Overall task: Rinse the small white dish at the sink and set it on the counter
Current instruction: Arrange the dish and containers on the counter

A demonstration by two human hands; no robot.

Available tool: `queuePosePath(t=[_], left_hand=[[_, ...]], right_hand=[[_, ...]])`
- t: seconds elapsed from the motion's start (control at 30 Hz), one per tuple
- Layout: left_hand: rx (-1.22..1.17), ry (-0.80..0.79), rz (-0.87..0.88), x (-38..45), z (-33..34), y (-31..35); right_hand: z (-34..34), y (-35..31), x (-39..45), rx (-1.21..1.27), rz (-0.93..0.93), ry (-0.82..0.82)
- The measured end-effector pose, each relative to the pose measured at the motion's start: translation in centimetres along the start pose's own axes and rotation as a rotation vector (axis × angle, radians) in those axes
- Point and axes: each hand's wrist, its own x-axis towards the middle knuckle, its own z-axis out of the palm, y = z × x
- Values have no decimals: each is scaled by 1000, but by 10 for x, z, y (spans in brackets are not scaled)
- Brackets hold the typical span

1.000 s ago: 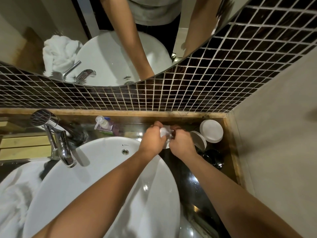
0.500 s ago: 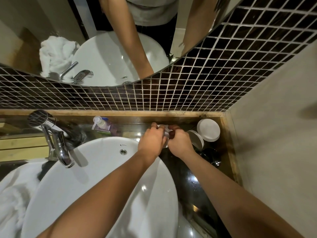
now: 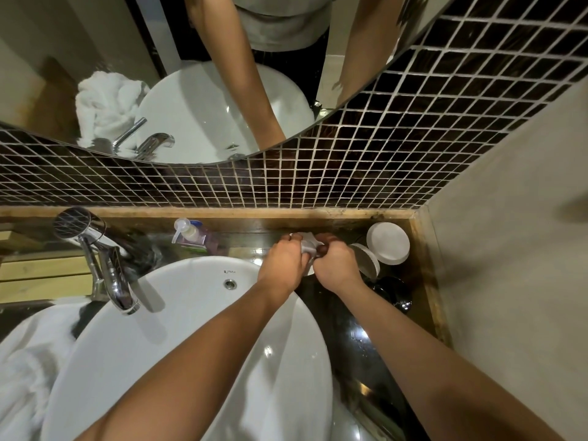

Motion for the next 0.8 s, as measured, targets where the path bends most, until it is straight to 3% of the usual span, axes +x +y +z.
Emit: queuePosePath(t=[0.33,0.63,0.8], left_hand=[[-260,24,-51,-18,9,11],[54,-55,26,-17,12,6],[100,-92,63,-19,15,6]], right_hand=[[-3,-8,1,218,141,-59],[-5,-13,-4,268,128,-24],[-4,-15,-5,300,145,-39]])
